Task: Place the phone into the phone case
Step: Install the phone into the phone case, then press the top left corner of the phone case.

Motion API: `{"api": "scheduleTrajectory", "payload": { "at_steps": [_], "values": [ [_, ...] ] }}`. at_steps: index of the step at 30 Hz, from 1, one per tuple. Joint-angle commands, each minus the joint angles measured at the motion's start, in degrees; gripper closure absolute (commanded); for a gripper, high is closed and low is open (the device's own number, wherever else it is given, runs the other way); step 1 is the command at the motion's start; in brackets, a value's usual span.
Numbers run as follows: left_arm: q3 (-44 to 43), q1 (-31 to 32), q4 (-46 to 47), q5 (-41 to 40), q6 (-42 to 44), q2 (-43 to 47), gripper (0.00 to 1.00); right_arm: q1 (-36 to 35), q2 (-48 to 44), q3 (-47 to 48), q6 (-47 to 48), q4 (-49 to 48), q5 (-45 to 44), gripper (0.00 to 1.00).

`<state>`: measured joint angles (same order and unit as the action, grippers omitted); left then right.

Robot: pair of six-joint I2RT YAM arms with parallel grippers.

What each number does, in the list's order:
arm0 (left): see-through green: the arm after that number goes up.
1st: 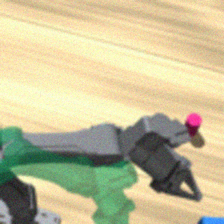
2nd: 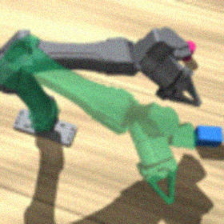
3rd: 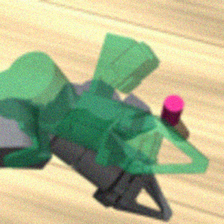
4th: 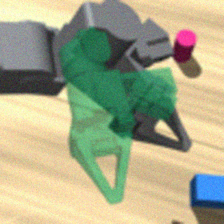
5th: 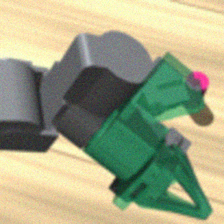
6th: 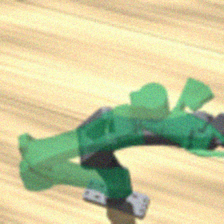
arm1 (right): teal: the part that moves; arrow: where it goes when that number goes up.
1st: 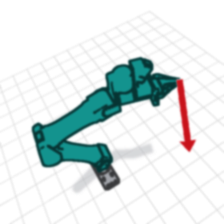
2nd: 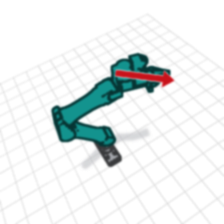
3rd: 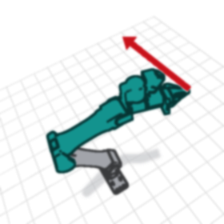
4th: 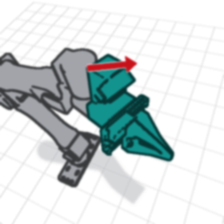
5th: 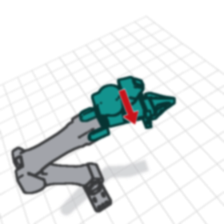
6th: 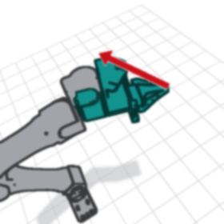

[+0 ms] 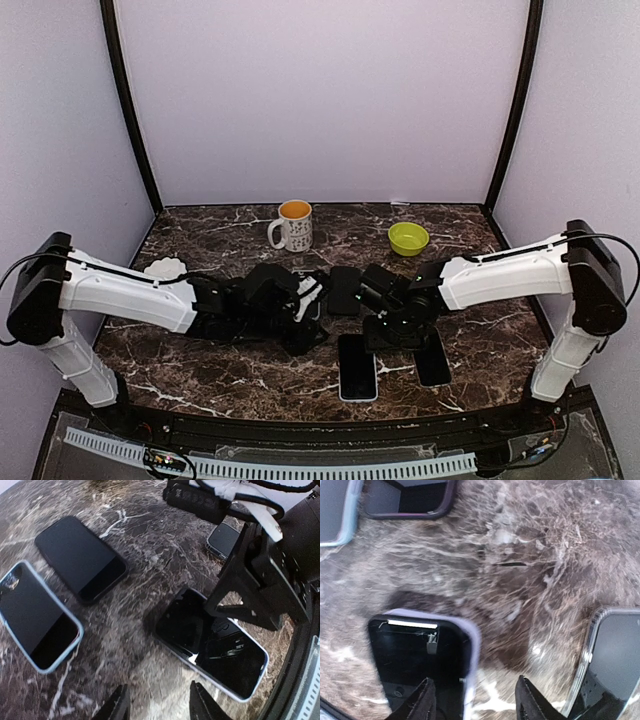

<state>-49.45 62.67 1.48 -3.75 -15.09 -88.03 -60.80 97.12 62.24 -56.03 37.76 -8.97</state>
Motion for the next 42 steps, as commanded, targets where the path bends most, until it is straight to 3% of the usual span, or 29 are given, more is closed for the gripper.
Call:
{"api": "scheduleTrajectory", "payload": {
  "at_steps": [1,9,17,30,33,37,40,42],
  "values": [
    [-8.1,-0.3,-3.9,3.4,2.1,-8.6,0.6,1.4,-0.5,-3.8,5.3,-8.3,4.4,0.49],
    [-18.5,-0.4,-11.4,6.5,2.7,-21.0,0.78,1.9,-2.4,-11.9,4.4,-19.0,8.0,0.56],
    [-21.3,-0.3,-13.1,10.5,3.0,-26.6,0.74,1.9,-3.2,-14.0,4.1,-19.7,6.8,0.57],
    [-19.6,2.1,-9.0,18.8,6.0,-26.8,0.72,1.9,-8.3,-16.8,1.3,-17.4,3.6,0.6],
    [-19.8,1.9,-10.2,17.4,4.5,-25.6,0.72,1.1,-8.2,-13.8,0.8,-12.0,0.1,0.53],
    [-17.3,-1.8,-8.2,17.4,-0.6,-17.1,0.68,-2.2,-9.1,-9.3,-1.8,-5.2,-4.3,0.35],
    [-17.0,-5.4,-10.7,15.2,-0.7,-9.1,0.52,-5.3,-8.1,-6.4,-5.3,-2.3,-6.5,0.23],
    [-15.8,-6.9,-11.9,13.6,0.5,-5.0,0.42,-6.5,-5.8,-4.4,-7.0,-2.2,-6.5,0.08]
  ]
}}
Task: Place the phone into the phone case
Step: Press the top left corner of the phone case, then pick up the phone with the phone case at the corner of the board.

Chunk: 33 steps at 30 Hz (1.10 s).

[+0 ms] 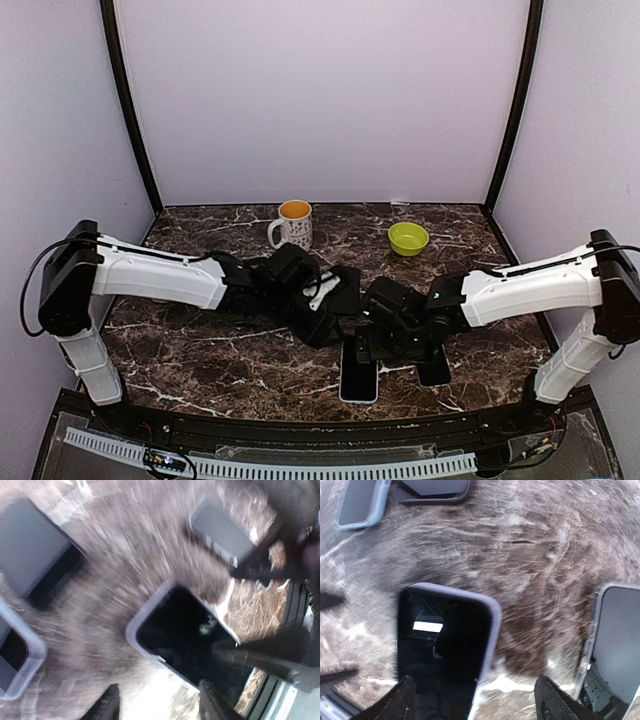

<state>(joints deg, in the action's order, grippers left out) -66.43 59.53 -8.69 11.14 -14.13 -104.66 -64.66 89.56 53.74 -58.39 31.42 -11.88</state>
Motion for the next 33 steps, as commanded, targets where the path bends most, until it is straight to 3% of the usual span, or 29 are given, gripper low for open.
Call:
{"api": "scheduleTrajectory", "payload": {
  "at_steps": [1,5,13,20,23,30,33],
  "values": [
    [2.2,-4.2,-2.2,-1.7,-0.2,12.9,0.36,-3.1,3.3,5.0,-5.4,4.5,-3.5,0.02],
    [5.6,-7.4,-3.7,-3.7,0.0,18.6,0.31,-4.5,9.0,9.1,-7.4,6.1,-3.0,0.02],
    [6.5,-7.5,-2.8,-2.8,0.4,19.2,0.31,-5.8,17.6,15.6,-7.1,10.5,-1.5,0.02],
    [7.0,-7.5,-2.6,-3.6,0.6,19.9,0.31,-6.6,19.0,14.5,-7.2,13.2,-1.1,0.2],
    [6.9,-7.5,-2.9,-4.7,1.1,20.1,0.31,-6.7,19.1,13.7,-6.4,12.2,-0.3,0.23],
    [6.4,-7.6,-2.9,-5.7,2.1,19.7,0.31,-6.3,20.3,14.0,-2.4,10.0,2.2,0.16],
    [5.3,-7.6,-4.0,-6.4,2.6,18.9,0.31,-6.3,21.2,14.6,-1.7,10.0,1.9,0.34]
  ]
}}
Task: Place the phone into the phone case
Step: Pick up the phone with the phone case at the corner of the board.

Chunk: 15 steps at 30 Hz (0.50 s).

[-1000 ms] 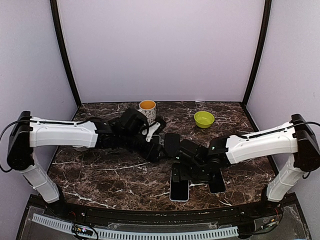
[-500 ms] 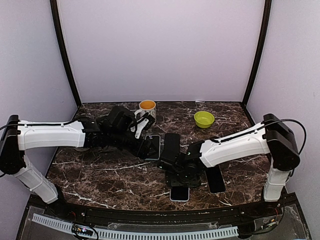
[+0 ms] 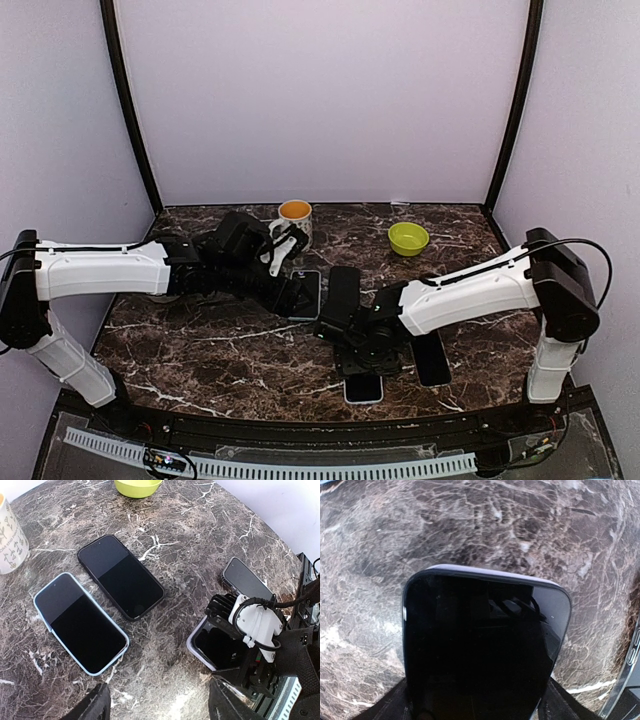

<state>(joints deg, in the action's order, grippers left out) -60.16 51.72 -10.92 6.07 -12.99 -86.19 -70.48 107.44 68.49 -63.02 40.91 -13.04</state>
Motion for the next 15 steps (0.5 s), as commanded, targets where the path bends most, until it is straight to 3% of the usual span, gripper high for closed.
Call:
{"api": "scheduleTrajectory", "payload": {
  "at_steps": [1,7,15],
  "values": [
    [-0.7,0.2,-1.7,-1.4,1.3,0.4,0.31,-0.4,3.3,-0.2,3.1,0.5,2.7,0.4],
    [3.4,0.3,3.6,1.5,-2.5,-0.3,0.31,-0.8,-1.0,-1.2,7.2,-4.4,-2.8,0.5],
    [18.1,0.3,40.1,13.8,-16.3,-2.2,0.22,-1.1,-11.9,-10.7,15.4,-20.4,-11.0,0.57]
  ]
}}
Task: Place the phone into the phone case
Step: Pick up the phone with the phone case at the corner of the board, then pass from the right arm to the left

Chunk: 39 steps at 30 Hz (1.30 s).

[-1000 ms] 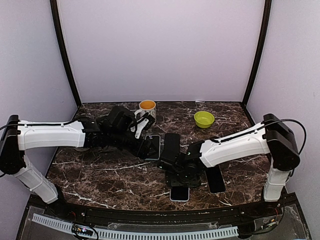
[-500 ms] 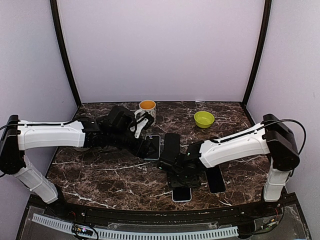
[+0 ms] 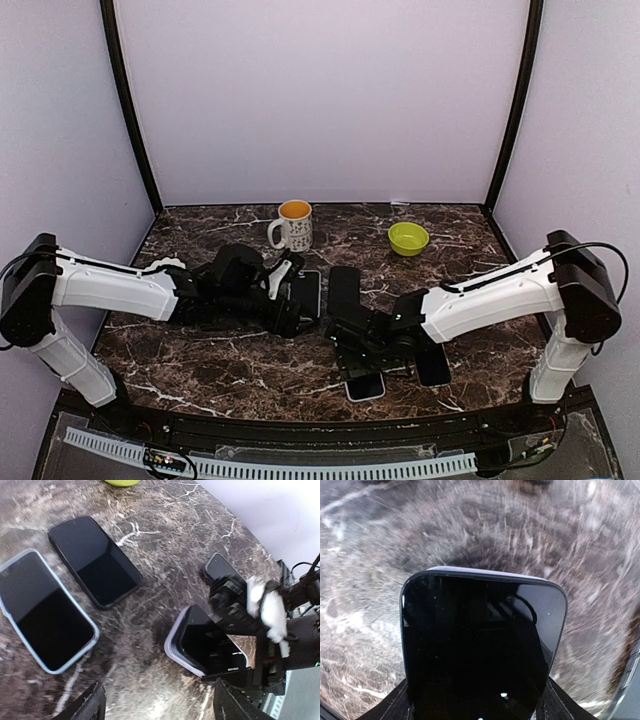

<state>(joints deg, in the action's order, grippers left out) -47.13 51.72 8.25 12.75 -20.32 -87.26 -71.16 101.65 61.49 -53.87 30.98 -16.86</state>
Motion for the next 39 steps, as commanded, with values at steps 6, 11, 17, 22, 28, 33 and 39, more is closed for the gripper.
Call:
{"api": "scheduleTrajectory", "payload": {
  "at_steps": [6,11,17,22,28,33,39],
  "values": [
    [8.4,0.6,31.9,3.7,-15.7,2.0,0.17,-1.6,-15.6,-9.1,12.6,-20.9,-15.0,0.61],
    [7.0,0.7,34.5,6.4,-15.4,-0.5,0.14,-2.1,-20.8,-11.1,18.8,-28.4,-17.2,0.62],
    [3.6,2.1,39.2,8.5,-13.6,-3.6,0.12,-2.7,-21.0,-9.4,23.7,-29.8,-18.0,0.62],
    [0.9,2.4,37.7,7.7,-13.9,-6.2,0.27,-3.6,-20.9,-8.4,25.7,-29.8,-19.2,0.62],
    [1.1,2.5,37.5,7.8,-13.5,-6.8,0.71,-4.1,-21.8,-8.5,28.1,-29.6,-19.5,0.62],
    [1.6,2.5,37.2,8.7,-12.3,-6.0,0.91,-4.0,-22.5,-8.8,30.1,-29.4,-20.5,0.61],
    [2.6,2.5,34.4,8.1,-7.2,-4.5,1.0,-3.2,-24.2,-9.9,33.8,-28.0,-15.8,0.18]
  ]
}}
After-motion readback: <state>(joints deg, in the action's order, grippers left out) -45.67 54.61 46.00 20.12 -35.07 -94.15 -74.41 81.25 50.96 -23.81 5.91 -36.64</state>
